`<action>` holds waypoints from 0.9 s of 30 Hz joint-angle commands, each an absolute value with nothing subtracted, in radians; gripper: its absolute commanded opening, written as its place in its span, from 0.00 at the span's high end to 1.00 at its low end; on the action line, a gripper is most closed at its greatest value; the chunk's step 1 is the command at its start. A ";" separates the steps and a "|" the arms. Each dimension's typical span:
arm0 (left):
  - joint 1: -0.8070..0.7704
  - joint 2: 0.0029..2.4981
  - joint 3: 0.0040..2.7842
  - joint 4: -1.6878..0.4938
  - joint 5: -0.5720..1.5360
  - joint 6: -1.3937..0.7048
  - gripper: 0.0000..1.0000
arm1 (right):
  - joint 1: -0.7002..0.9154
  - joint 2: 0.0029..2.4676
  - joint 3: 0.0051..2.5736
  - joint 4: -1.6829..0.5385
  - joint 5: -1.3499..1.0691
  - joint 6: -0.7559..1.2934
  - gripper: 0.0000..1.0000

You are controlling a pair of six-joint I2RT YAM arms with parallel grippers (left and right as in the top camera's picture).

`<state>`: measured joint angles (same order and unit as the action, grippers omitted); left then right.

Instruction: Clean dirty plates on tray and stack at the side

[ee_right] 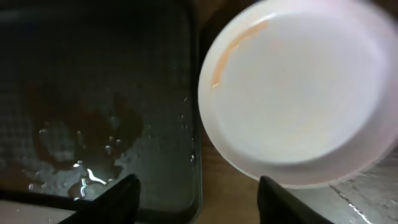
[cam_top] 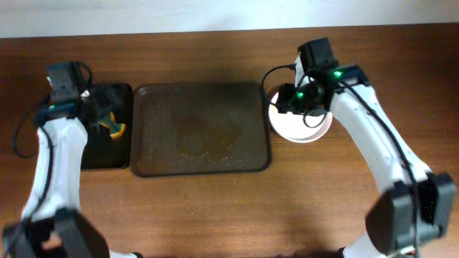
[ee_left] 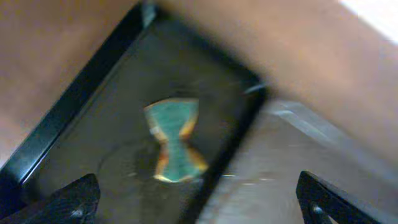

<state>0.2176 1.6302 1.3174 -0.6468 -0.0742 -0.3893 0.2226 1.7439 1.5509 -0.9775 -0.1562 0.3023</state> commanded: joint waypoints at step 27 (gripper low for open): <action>0.147 1.547 1.345 -0.645 0.012 -0.389 0.01 | 0.123 0.947 1.356 -0.973 0.165 0.233 0.02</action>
<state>0.1478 1.5429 1.3426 -0.6464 0.0013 -0.3893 0.1322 0.9916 1.4830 -1.0893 0.1379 0.2802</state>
